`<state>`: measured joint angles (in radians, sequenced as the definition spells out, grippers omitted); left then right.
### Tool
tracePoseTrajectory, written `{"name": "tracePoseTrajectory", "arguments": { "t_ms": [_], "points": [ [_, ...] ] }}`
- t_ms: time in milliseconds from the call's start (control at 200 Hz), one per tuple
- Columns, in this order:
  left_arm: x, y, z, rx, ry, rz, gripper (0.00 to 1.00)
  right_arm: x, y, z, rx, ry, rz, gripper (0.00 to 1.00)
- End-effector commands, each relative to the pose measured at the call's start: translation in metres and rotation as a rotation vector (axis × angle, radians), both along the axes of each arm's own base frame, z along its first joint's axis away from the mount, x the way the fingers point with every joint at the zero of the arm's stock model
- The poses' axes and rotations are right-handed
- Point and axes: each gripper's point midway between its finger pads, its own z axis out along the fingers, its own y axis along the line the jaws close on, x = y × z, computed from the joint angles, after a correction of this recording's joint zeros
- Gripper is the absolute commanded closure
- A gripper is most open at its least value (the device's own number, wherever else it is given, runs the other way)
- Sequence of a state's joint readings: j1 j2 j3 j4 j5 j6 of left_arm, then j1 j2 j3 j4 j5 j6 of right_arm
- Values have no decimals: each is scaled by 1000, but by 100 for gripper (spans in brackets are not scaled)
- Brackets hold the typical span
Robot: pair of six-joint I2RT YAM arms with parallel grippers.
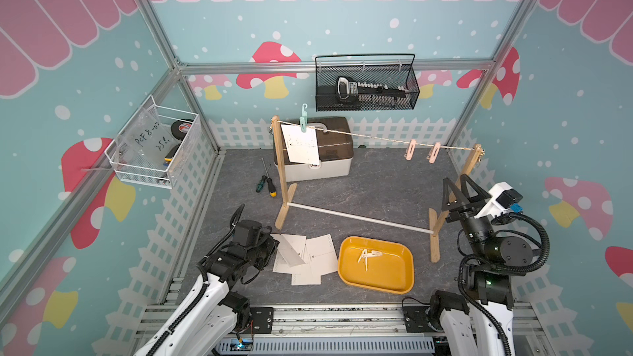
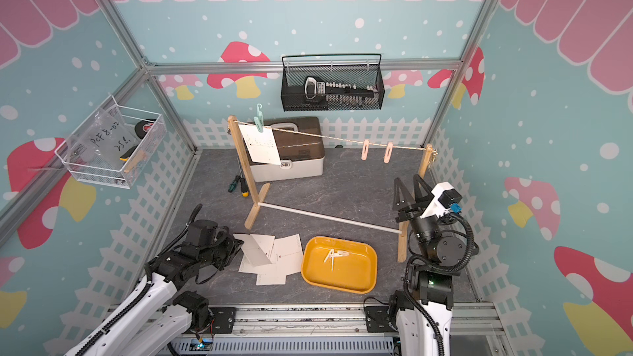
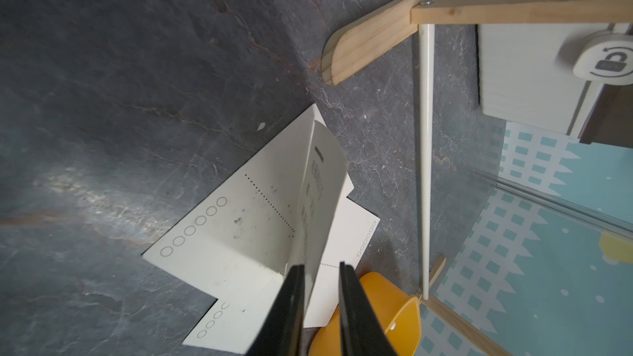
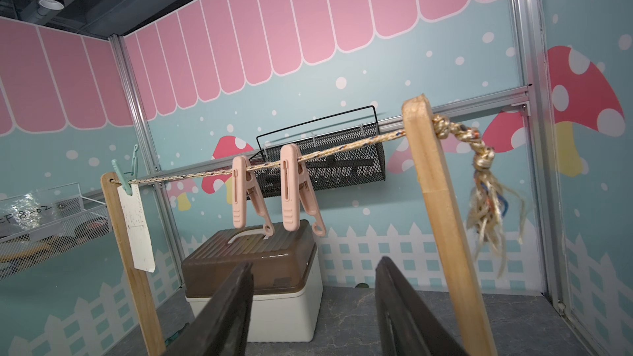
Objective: Remove the postcards from the strings
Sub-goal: Place the postcard on the postcard, then remove the clamp from the clothesline.
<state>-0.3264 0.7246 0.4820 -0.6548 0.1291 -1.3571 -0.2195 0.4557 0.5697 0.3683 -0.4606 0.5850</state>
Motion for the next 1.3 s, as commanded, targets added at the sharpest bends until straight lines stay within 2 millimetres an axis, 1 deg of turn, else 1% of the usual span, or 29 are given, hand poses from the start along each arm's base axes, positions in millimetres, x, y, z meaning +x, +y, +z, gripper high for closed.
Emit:
{"name": "tracePoseTrajectory", "arguments": {
  "t_ms": [0, 40, 90, 110, 190, 255, 320, 375, 485, 590, 716, 811, 876, 976, 1061, 1181, 1291],
  "points": [
    [-5, 11, -1, 54, 29, 24, 66, -2, 2, 8, 4, -32, 12, 43],
    [-5, 14, 3, 80, 24, 14, 60, -1, 2, 9, 4, -33, 10, 44],
    [-5, 17, 10, 112, 18, -2, 43, -1, 2, 9, 0, -32, 8, 44],
    [-6, 19, 12, 127, 20, -7, 38, -1, 2, 9, -1, -32, 10, 44],
    [-5, 24, 26, 180, 10, -35, 31, 1, 1, 9, 0, -29, 6, 44],
    [-6, 31, 38, 236, 8, -41, 28, 2, 1, 8, -1, -28, 4, 44],
    [-6, 45, 50, 321, -3, -30, 22, 4, -1, 7, 2, -23, -5, 43],
    [-3, 57, 62, 392, -30, -15, 21, 4, 0, 8, -5, -26, 1, 42],
    [14, 66, 91, 488, -138, -27, 20, 8, 10, 9, -48, -22, 54, 41],
    [38, 59, 121, 529, -264, -82, 19, 13, 22, 14, -67, -13, 141, 39],
    [69, 38, 154, 575, -401, -216, 18, 15, 36, 24, -89, -27, 250, 36],
    [87, 15, 173, 578, -518, -340, 18, 13, 45, 31, -122, -52, 312, 32],
    [94, -6, 184, 553, -620, -440, 18, 12, 50, 36, -145, -69, 348, 30],
    [95, -37, 193, 517, -744, -605, 18, 13, 53, 45, -148, -86, 383, 28],
    [90, -59, 196, 485, -815, -749, 17, 21, 49, 49, -129, -79, 366, 26],
    [83, -84, 200, 421, -875, -890, 17, 32, 43, 56, -89, -65, 351, 25],
    [80, -98, 202, 401, -912, -943, 17, 41, 40, 54, -61, -37, 349, 25]
  ]
}}
